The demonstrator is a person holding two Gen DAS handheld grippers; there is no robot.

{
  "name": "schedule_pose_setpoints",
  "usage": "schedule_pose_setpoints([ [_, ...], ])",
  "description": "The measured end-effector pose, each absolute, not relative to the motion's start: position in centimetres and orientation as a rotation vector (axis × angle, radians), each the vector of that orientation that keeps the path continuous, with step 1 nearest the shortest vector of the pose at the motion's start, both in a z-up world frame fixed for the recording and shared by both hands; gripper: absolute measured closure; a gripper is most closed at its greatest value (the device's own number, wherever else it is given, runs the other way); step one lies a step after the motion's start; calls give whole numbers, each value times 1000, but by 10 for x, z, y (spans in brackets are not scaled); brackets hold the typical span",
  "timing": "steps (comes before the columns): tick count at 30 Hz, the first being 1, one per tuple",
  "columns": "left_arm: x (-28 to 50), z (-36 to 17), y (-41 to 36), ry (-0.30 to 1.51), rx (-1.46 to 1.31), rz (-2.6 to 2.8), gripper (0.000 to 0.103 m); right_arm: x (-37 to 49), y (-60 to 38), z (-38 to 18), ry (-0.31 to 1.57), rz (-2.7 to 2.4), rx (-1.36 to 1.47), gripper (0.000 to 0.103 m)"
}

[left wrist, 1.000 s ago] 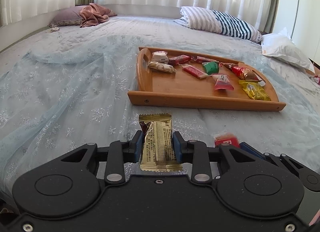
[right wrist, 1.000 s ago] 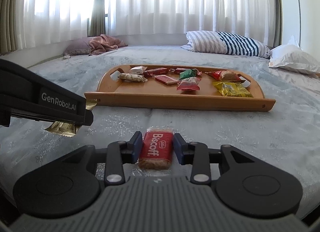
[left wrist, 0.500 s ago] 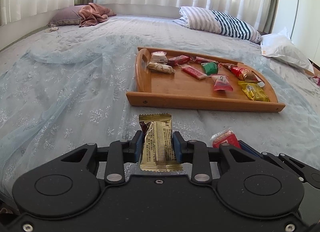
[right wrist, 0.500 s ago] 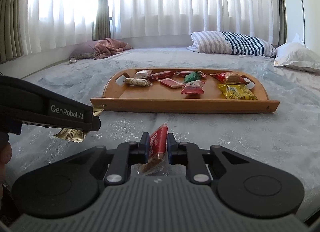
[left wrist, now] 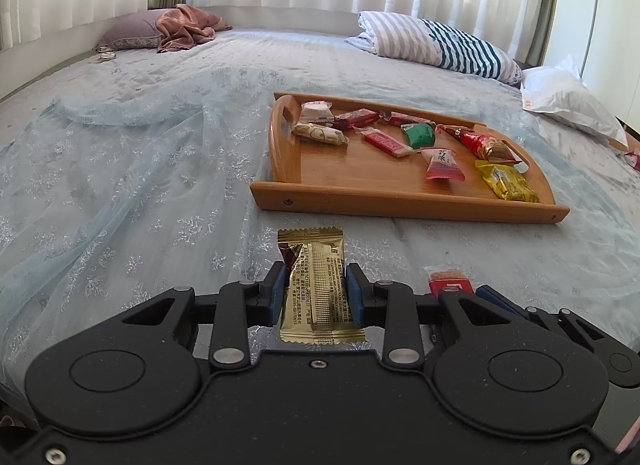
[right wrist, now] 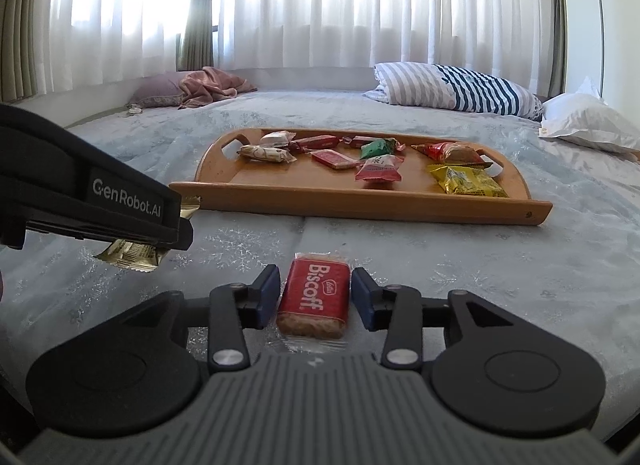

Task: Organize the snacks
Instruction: 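Lift both held snacks and carry them toward the wooden tray, then lower the Biscoff packet and gold biscuit over the tray with both tools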

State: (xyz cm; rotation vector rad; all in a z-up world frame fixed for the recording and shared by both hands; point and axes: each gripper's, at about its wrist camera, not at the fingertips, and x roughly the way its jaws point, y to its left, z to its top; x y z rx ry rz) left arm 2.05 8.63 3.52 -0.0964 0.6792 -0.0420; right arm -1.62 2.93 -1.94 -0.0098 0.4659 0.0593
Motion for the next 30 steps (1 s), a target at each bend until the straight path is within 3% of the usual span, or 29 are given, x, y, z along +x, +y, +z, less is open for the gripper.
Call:
schedule_pose_setpoints([
  [3, 21, 35, 86, 683, -98, -42, 73, -16, 34, -22, 459, 58, -33, 41],
  [6, 22, 35, 87, 683, -97, -44, 73, -16, 36, -24, 454, 53, -47, 63],
  [30, 51, 60, 79, 627, -93, -80, 73, -4, 10, 13, 404, 63, 44, 64],
])
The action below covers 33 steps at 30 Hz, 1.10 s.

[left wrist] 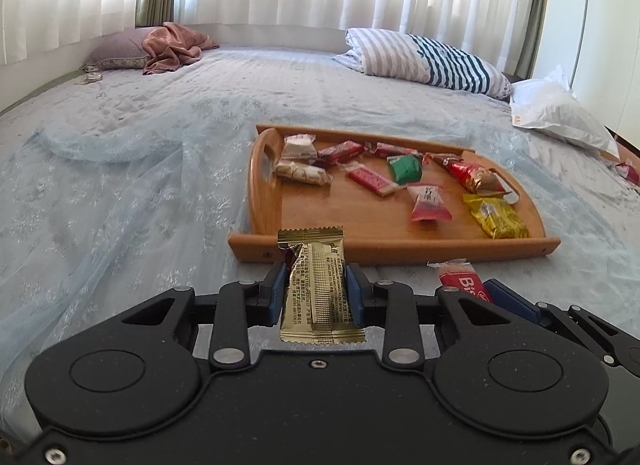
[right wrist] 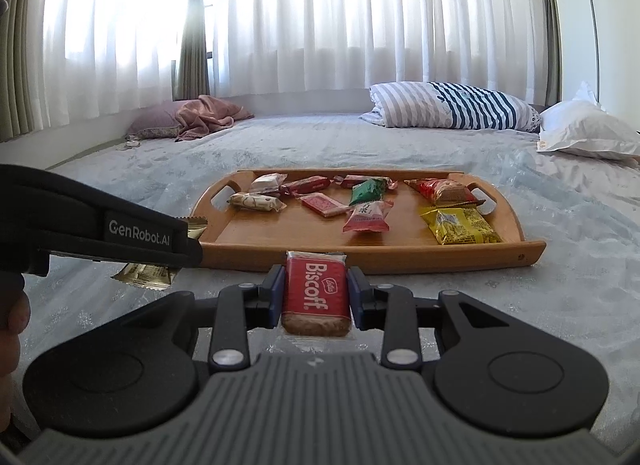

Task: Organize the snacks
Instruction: 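Lower the Biscoff packet and gold biscuit over the tray with both tools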

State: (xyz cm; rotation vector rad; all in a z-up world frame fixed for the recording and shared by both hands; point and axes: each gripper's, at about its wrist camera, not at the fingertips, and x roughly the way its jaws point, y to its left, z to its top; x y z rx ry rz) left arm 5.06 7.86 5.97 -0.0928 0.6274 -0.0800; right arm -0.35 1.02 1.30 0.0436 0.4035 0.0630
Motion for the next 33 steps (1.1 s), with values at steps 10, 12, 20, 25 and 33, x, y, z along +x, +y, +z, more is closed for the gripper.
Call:
schedule_pose_setpoints([
  [10, 71, 65, 67, 620, -83, -106, 72, 11, 1, 22, 388, 52, 46, 64],
  [12, 74, 65, 67, 619, -81, -107, 72, 14, 0, 23, 384, 48, 48, 64],
  [20, 85, 66, 67, 619, -82, -111, 73, 29, -6, 27, 381, 43, 54, 64],
  [25, 97, 69, 68, 622, -82, -118, 73, 38, -9, 28, 388, 46, 60, 64],
  [33, 115, 64, 66, 635, -88, -125, 72, 51, -12, 28, 392, 46, 60, 64],
])
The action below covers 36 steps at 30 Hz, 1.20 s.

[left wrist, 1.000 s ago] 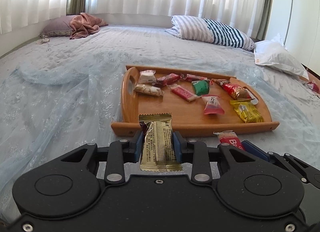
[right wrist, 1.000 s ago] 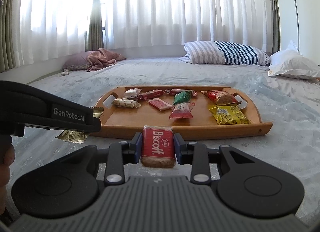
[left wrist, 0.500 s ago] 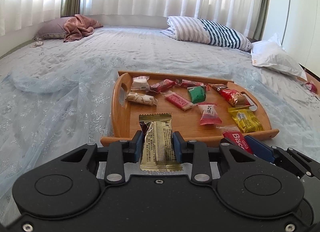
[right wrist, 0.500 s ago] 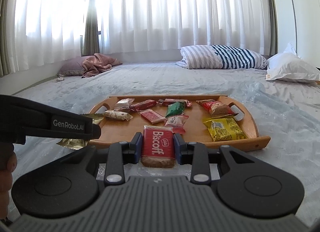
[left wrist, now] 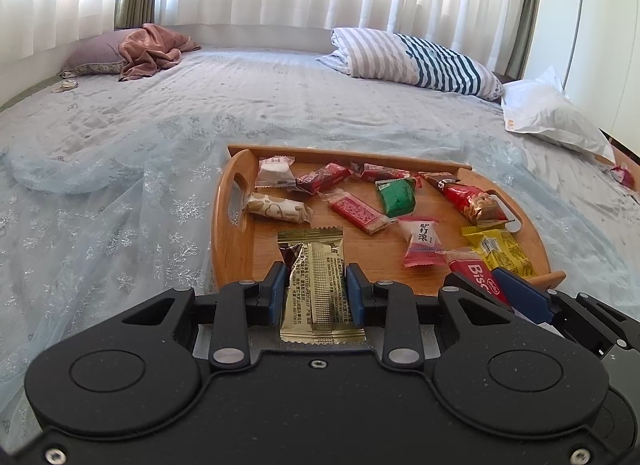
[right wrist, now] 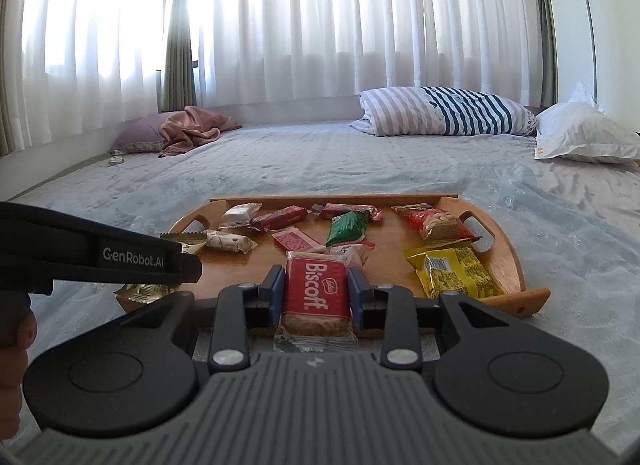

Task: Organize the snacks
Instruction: 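Lower the Biscoff packet and gold biscuit over the tray with both tools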

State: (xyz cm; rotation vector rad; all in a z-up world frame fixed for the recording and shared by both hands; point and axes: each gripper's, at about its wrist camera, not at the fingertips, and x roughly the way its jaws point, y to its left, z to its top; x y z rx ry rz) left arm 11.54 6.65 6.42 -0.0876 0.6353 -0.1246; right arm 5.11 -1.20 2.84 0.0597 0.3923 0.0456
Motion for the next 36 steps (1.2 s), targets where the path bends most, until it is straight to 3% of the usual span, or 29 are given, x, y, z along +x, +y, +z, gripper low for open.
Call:
schedule_pose_setpoints([
  [36, 190, 29, 77, 729, -109, -106, 73, 124, -14, 10, 456, 144, 139, 64],
])
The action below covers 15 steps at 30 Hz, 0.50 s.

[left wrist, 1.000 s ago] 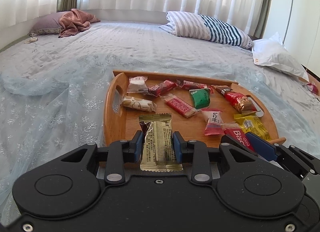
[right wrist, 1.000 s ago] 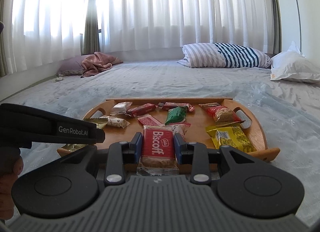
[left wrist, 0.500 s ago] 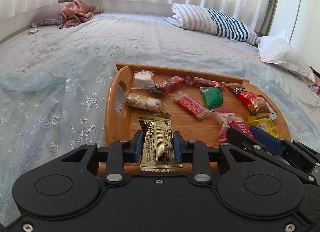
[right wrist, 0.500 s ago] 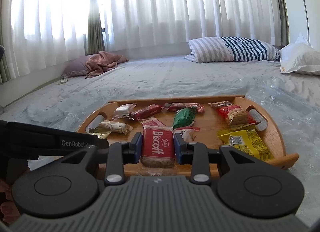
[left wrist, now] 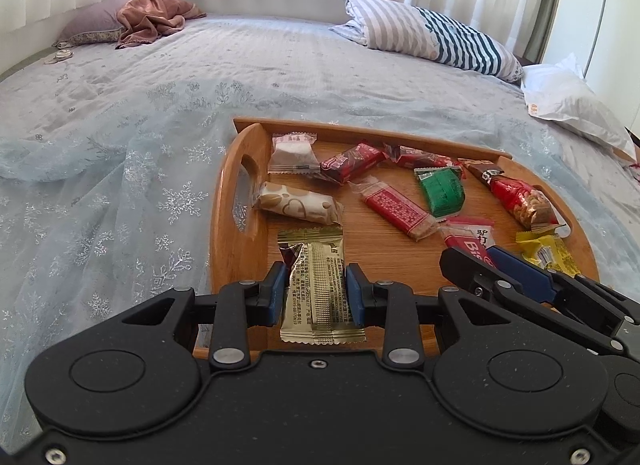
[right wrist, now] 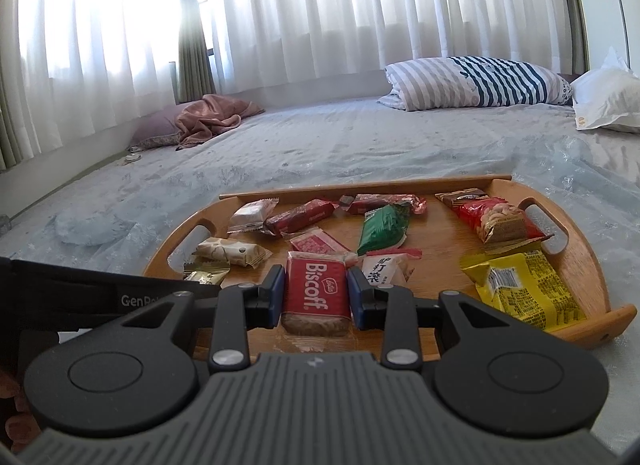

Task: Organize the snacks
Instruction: 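Lower the Biscoff packet and gold biscuit over the tray with both tools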

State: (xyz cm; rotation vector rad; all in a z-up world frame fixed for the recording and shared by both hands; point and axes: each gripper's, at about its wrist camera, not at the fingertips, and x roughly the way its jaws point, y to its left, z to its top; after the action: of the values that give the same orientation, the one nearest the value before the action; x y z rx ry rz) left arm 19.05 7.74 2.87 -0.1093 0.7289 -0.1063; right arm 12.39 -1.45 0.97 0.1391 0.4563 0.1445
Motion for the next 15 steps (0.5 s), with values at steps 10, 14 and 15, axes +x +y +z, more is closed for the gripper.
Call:
schedule_pose_setpoints([
  [10, 196, 26, 79, 731, -109, -106, 73, 136, -14, 5, 494, 147, 157, 64],
  [14, 198, 24, 80, 732, -109, -106, 73, 140, -13, 4, 503, 147, 162, 64],
  [15, 199, 24, 80, 732, -109, -106, 73, 141, -13, 4, 502, 146, 159, 64],
])
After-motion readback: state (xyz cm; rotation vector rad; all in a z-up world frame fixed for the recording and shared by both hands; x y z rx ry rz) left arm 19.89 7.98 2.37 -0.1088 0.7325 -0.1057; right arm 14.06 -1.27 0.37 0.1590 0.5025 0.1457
